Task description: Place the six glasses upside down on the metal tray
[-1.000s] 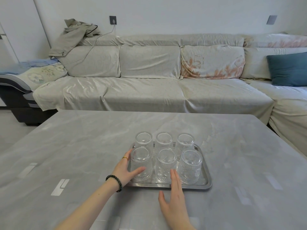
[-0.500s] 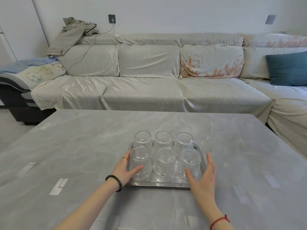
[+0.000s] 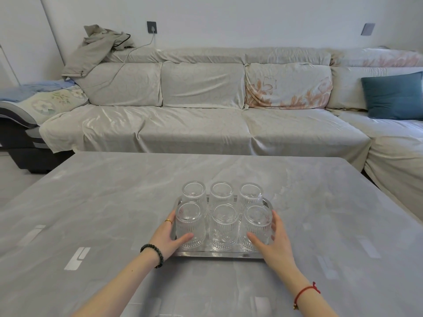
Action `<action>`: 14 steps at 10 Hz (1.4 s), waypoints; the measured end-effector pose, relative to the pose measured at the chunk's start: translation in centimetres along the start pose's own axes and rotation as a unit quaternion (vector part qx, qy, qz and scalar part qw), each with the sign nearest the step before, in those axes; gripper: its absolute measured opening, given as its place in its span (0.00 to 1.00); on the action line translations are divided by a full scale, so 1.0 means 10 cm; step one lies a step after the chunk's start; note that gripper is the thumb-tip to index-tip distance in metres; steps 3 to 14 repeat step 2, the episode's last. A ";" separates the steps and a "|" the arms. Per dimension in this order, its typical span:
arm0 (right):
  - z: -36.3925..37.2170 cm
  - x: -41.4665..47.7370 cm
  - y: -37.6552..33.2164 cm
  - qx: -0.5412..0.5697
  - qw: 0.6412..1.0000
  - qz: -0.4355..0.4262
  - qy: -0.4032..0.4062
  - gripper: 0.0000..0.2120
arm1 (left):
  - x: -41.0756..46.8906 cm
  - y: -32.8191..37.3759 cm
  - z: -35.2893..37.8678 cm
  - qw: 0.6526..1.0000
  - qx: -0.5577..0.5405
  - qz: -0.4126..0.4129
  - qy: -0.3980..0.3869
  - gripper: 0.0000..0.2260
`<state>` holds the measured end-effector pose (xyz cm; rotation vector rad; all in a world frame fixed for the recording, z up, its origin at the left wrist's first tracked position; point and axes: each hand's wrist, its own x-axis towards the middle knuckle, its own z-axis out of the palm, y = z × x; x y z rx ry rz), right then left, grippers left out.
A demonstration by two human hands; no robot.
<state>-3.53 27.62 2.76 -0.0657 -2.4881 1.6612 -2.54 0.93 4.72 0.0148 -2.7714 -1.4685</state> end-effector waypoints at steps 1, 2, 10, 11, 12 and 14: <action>-0.18 -0.06 -0.19 0.013 1.000 -0.017 0.016 0.41 | -0.08 -0.04 -0.07 0.995 0.091 -0.015 -0.023 0.43; -0.51 -0.08 -0.62 0.147 0.984 -0.089 0.053 0.35 | -0.22 -0.13 -0.11 0.976 0.205 -0.058 -0.054 0.53; -0.51 -0.08 -0.62 0.147 0.984 -0.089 0.053 0.35 | -0.22 -0.13 -0.11 0.976 0.205 -0.058 -0.054 0.53; -0.51 -0.08 -0.62 0.147 0.984 -0.089 0.053 0.35 | -0.22 -0.13 -0.11 0.976 0.205 -0.058 -0.054 0.53; -0.51 -0.08 -0.62 0.147 0.984 -0.089 0.053 0.35 | -0.22 -0.13 -0.11 0.976 0.205 -0.058 -0.054 0.53; -0.51 -0.08 -0.62 0.147 0.984 -0.089 0.053 0.35 | -0.22 -0.13 -0.11 0.976 0.205 -0.058 -0.054 0.53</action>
